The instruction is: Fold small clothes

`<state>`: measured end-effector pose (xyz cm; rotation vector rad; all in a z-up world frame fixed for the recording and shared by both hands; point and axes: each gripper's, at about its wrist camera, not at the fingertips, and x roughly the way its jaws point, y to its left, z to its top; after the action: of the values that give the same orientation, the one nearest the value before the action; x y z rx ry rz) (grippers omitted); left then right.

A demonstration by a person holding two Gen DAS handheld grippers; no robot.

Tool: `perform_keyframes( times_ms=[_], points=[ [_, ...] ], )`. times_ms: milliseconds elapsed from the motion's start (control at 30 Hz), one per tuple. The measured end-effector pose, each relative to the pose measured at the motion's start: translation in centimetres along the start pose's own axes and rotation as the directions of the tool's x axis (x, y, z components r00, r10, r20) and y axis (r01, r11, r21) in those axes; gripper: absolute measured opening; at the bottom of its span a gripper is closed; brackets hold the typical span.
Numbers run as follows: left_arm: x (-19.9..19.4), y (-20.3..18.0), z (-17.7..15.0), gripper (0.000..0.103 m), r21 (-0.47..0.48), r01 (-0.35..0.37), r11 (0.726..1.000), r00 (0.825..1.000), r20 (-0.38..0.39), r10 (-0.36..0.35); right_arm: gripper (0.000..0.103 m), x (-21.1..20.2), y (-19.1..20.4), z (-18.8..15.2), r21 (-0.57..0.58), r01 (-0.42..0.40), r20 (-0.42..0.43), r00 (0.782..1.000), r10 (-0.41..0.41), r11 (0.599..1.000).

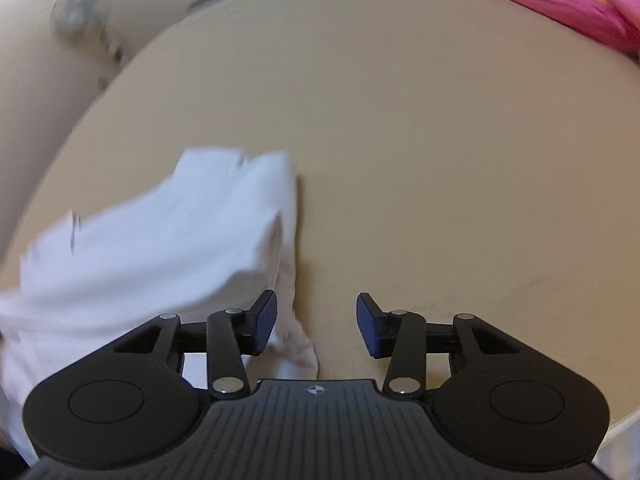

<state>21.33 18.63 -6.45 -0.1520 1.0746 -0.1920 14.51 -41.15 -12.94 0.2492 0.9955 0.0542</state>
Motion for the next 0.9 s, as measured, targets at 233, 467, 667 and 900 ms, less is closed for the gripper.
perform_keyframes(
  times_ms=[233,467,667,900],
  points=[
    [0.7,-0.9,1.2,0.058,0.018,0.019,1.0,1.0,0.015,-0.019,0.046,1.0,-0.1,0.9,0.0,-0.021,0.009,1.0,0.021,1.0],
    [3.6,-2.9,3.4,0.058,0.047,0.032,0.998,0.999,0.026,-0.034,0.046,2.5,1.5,3.1,-0.017,-0.039,0.074,0.996,0.04,0.999],
    [5.5,-3.0,5.5,0.058,-0.017,0.066,0.998,0.993,0.098,-0.064,0.046,4.2,1.5,5.1,0.05,-0.062,0.139,0.989,0.055,0.997],
    [6.0,-3.0,6.3,0.03,-0.024,0.064,0.998,0.988,0.14,-0.06,0.046,5.5,2.4,5.9,0.038,-0.058,0.162,0.985,0.051,0.998]
  ],
)
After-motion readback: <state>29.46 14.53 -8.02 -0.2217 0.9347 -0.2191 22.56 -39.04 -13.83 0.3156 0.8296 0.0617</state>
